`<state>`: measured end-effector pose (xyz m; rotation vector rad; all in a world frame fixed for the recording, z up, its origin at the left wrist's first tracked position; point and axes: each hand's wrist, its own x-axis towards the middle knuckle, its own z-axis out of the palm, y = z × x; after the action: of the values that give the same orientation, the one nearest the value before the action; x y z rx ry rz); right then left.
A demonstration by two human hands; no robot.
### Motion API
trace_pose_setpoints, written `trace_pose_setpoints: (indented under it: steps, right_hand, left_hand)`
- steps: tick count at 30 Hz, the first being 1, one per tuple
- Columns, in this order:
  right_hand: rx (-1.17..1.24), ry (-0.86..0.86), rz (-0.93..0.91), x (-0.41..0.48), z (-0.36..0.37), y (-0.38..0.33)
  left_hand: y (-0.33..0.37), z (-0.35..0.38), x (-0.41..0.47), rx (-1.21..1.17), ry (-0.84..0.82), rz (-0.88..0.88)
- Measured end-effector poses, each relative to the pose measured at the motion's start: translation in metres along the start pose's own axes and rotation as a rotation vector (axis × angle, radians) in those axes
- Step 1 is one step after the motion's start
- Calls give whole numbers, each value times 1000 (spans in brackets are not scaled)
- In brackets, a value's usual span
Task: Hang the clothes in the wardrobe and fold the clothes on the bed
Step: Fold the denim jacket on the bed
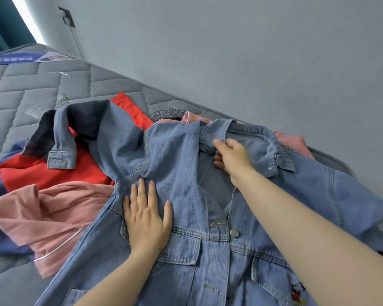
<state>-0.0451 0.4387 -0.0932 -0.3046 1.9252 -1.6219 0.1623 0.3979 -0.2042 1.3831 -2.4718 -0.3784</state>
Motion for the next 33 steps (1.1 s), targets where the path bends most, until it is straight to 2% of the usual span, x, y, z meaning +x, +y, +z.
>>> trace_pose_setpoints:
  steps: [6,8,10,12,13,15,18,21,25,29,33]
  right_hand:
    - [209,225,-182,32,-34,-68]
    - [334,87,-181,30,-38,-78]
    - [380,-155,-7,23,-35,-65]
    - [197,-301,208,5,-29,-35]
    - [77,-344,255,-3,-25,-20]
    - [-73,-313,207,-12,-17,-10]
    - [-17,-195,102,-1,-14,-23]
    - [7,-249,204,7,-11,-29]
    - [269,-223,291,2,0,-20]
    - [378,-167,172,11,-6,-30]
    - [220,-256,175,10,-18,-38]
  left_hand:
    - [2,-3,0,10,8,-2]
    - [2,-4,-1,8,5,-5]
    - [2,-5,-1,7,3,-2]
    - [3,-5,-1,10,4,-1]
    - [2,-5,-1,12,3,-2]
    - [2,-4,-2,14,4,-2]
    - [2,-4,-2,15,5,-1]
    - [3,-5,-1,19,3,-3]
    - [3,-4,-1,14,2,-11]
    - [3,-3,-1,22,1,-4]
    - [4,-5,0,21,4,-6]
